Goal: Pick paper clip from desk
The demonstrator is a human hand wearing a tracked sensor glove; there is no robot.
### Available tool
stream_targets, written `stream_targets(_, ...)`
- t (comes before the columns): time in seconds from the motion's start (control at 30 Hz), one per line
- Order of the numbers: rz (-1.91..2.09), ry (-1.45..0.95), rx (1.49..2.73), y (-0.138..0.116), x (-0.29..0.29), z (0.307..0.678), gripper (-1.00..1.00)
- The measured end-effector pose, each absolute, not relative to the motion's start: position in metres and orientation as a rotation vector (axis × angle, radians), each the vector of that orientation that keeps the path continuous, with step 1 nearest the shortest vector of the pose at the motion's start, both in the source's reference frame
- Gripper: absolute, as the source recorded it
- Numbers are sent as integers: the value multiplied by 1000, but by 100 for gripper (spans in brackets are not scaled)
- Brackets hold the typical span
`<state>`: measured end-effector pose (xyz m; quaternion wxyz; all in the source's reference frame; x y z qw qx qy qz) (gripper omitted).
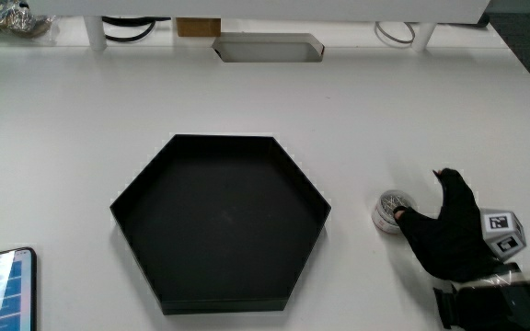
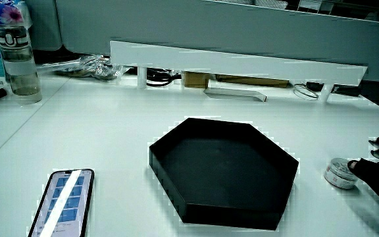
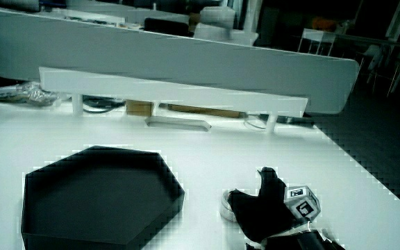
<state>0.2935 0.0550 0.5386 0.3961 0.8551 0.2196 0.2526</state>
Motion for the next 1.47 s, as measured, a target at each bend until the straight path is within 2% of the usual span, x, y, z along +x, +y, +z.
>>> stream_targets(0.2, 293, 347, 2162, 31, 262, 539, 0)
stream_targets(0.37, 197, 347, 2128, 33, 255, 545, 0)
stream_targets(0.67, 170, 406, 2211, 38, 256, 549, 100)
stream_targets(0.83, 160, 398, 2286, 40, 254, 543, 100)
stream_targets(1.03, 181, 406, 2268, 41, 254, 546, 100)
stream_targets(1.13, 182, 408, 2299, 39, 253, 541, 100)
stream_targets(1.33, 287, 371, 2300, 24, 248, 529, 100)
stream_targets(1.47, 337, 336, 2354, 7, 230, 505, 100)
